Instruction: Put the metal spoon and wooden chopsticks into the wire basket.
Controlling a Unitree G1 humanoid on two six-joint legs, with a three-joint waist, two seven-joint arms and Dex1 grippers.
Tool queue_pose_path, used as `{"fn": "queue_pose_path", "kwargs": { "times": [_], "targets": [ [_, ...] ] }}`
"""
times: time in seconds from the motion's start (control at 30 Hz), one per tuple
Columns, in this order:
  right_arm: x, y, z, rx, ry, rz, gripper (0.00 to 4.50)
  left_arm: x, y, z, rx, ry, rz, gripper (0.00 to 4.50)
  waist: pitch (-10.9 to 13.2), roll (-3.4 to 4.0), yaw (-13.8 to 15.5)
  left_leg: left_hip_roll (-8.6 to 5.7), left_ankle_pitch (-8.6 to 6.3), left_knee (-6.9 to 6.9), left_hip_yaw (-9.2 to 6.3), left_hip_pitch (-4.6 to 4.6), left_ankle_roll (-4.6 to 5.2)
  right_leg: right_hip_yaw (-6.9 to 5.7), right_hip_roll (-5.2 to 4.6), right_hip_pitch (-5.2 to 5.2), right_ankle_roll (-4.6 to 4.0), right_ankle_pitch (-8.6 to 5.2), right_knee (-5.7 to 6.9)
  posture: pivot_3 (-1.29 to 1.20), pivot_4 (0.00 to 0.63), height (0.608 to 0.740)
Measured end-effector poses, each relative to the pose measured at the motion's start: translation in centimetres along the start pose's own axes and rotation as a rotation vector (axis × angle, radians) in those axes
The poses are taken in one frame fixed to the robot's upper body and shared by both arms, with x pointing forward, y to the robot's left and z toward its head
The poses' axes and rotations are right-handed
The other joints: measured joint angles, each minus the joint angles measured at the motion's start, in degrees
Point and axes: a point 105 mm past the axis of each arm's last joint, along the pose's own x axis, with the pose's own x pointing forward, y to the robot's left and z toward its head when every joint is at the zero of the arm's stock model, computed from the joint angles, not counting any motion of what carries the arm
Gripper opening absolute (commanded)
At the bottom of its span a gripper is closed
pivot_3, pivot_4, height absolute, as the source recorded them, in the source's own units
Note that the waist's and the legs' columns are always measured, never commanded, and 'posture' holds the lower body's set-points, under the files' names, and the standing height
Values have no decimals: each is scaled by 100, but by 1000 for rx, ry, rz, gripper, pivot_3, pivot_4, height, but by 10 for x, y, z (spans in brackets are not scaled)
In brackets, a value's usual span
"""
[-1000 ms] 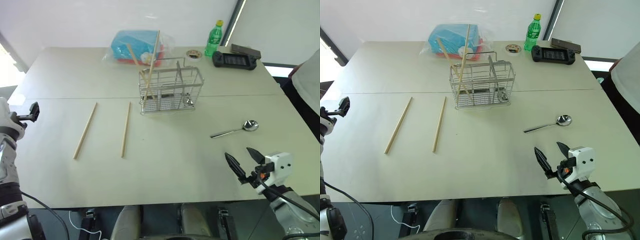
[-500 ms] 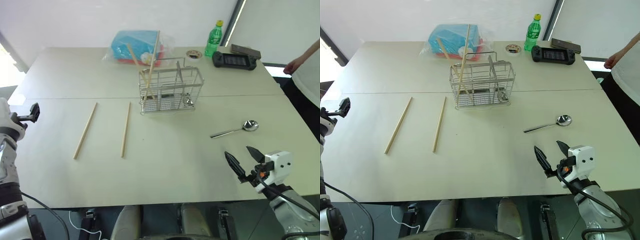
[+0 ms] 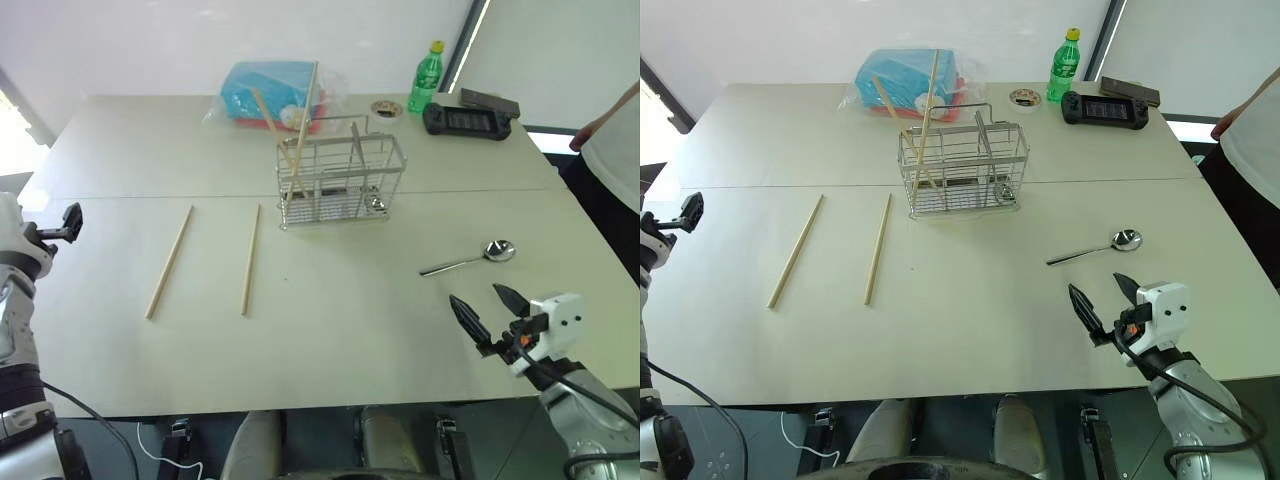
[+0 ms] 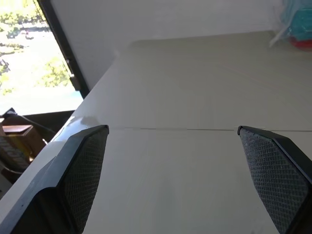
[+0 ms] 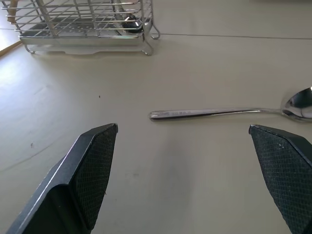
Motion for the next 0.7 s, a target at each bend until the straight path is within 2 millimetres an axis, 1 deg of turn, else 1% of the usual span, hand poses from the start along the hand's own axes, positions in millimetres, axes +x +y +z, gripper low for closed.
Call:
{"fn": "queue_pose_path", "kwargs": {
  "times": [0.07, 0.13, 0.17, 0.23, 0.3, 0.33, 0.4, 0.43, 0.5, 0.57, 0.63, 0.7],
  "targets": [
    [5, -4, 5, -24, 4, 8, 4500, 0, -6, 9, -11, -21, -26, 4472, 0, 1, 0, 0, 0, 1, 0, 0, 0, 1, 0, 0, 2, 1, 2, 0, 150, 710],
    [9, -7, 14, -75, 7, 33, 4500, -1, -17, 20, -31, -43, -84, 4472, 1, 2, 2, 0, 1, 4, 0, -1, 0, 1, 0, 2, 13, 7, 2, 0, 150, 710],
    [12, -8, 21, -118, 8, 63, 4500, -2, -26, 28, -48, -56, -135, 4472, 1, 2, 3, 0, 1, 8, 0, -1, 0, 0, 0, 5, 13, 7, 2, 0, 150, 710],
    [21, -15, 40, -241, 20, 123, 4500, -6, -55, 46, -52, -75, -302, 4472, 2, 4, 0, -1, 1, 20, 0, -3, 0, 0, 0, 10, 12, 6, 1, 0, 150, 710],
    [31, -23, 62, -361, 35, 196, 4500, -16, -87, 67, -29, -87, -500, 4472, 10, 15, -13, 0, 0, 37, 2, -5, 0, 0, 2, 15, -2, -1, 0, 0, 150, 710],
    [34, -27, 73, -420, 36, 219, 4500, -23, -104, 79, -14, -107, -597, 4472, 12, 22, -14, 0, 0, 38, 3, -5, 0, 1, 2, 17, -2, -1, -2, 0, 150, 710],
    [48, -31, 95, -561, 65, 324, 4500, -40, -135, 100, 26, -126, -797, 4472, 19, 34, -33, 0, -1, 43, 3, 0, 2, 0, 3, 24, -1, -2, -2, 0, 150, 710],
    [50, -33, 103, -604, 69, 346, 4500, -47, -147, 106, 34, -141, -869, 4472, 21, 43, -35, 0, -1, 42, 4, -1, 2, 0, 3, 23, -1, -2, -3, 0, 150, 710],
    [65, -36, 117, -688, 93, 426, 4500, -65, -171, 115, 57, -146, -1031, 4472, 24, 53, -66, 1, -2, 43, 5, 3, 5, 0, 4, 26, 6, 0, -1, 0, 150, 710],
    [74, -41, 120, -732, 149, 492, 4500, -79, -190, 116, 76, -137, -1154, 4472, 26, 56, -64, 1, -3, 42, 5, 0, 6, 0, 5, 24, 21, 5, 0, 0, 150, 710],
    [80, -48, 116, -785, 234, 558, 4500, -91, -207, 116, 98, -131, -1257, 4472, 30, 59, -60, 1, -3, 40, 4, -5, 6, 0, 6, 21, 23, 6, -2, 0, 150, 710],
    [86, -56, 111, -817, 308, 602, 4500, -99, -217, 119, 112, -141, -1315, 4472, 32, 61, -54, 0, -3, 44, 5, -6, 6, 0, 6, 21, 27, 6, -2, 0, 150, 710]
  ]
}}
